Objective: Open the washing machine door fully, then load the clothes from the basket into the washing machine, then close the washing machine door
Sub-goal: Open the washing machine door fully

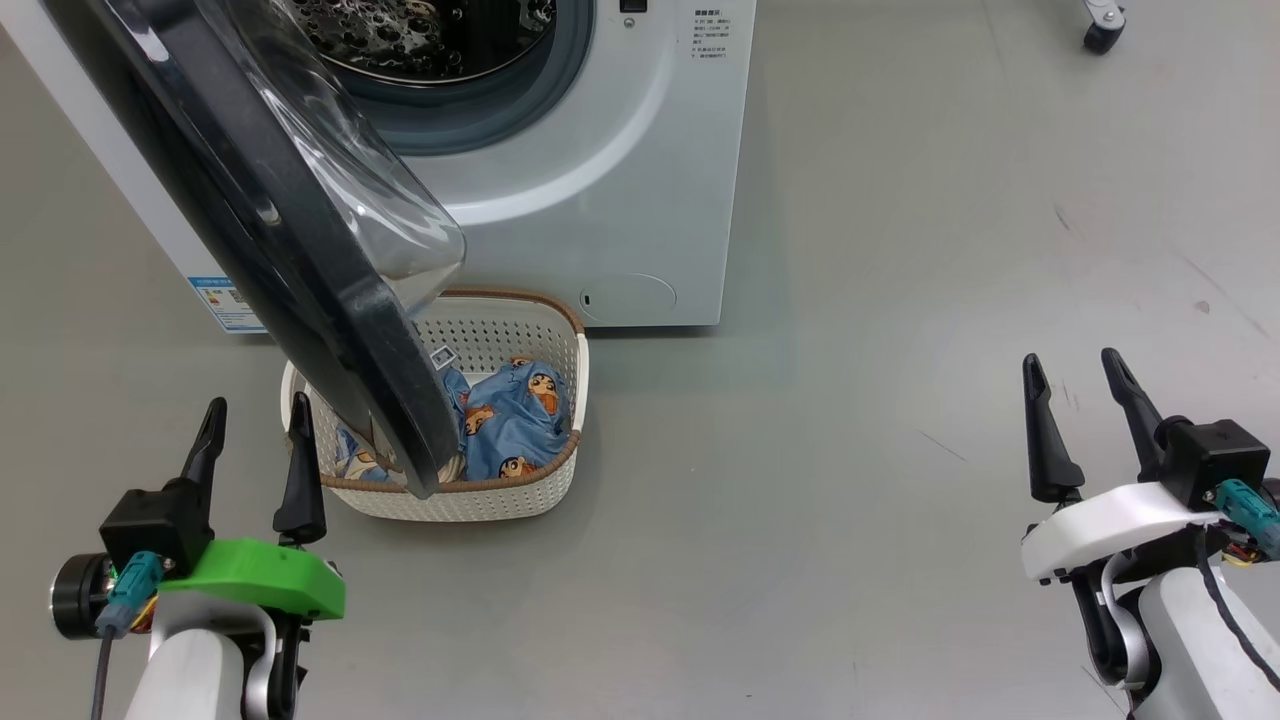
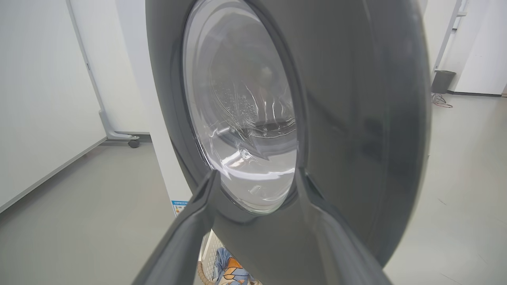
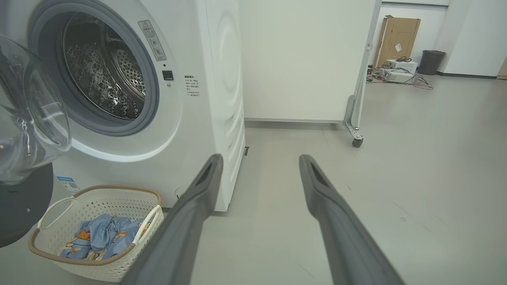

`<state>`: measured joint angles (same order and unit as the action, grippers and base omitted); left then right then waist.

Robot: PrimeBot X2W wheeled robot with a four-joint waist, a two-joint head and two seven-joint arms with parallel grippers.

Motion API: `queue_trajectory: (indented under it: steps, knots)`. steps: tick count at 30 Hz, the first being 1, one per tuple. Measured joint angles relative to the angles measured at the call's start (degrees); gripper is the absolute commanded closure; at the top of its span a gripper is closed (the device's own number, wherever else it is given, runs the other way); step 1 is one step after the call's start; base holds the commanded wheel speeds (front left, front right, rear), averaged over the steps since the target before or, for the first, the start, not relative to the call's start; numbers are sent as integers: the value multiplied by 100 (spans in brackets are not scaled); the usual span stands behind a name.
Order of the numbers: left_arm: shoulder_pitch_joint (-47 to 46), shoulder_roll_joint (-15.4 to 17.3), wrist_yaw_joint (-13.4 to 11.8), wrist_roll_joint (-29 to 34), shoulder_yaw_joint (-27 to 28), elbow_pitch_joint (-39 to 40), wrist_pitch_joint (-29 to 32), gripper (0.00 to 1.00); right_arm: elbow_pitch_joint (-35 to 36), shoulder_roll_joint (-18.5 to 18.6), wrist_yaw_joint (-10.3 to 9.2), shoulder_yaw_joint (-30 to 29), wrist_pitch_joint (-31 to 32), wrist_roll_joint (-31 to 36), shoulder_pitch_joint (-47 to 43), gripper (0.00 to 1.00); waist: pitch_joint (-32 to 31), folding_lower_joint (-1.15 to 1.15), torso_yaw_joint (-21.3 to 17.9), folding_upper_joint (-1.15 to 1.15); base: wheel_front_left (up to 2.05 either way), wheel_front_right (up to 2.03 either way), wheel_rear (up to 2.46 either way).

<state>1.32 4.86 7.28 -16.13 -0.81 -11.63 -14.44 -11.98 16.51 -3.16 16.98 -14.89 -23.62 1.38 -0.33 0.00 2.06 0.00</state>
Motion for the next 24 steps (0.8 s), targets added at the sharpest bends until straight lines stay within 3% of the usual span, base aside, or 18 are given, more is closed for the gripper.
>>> queue_trajectory:
  steps: [24]
  knots:
    - [109,-35,0,91,-26,-85,0,0,64,-257,0,-219,0,301,-310,0,-23,0,22,0,0,0,0]
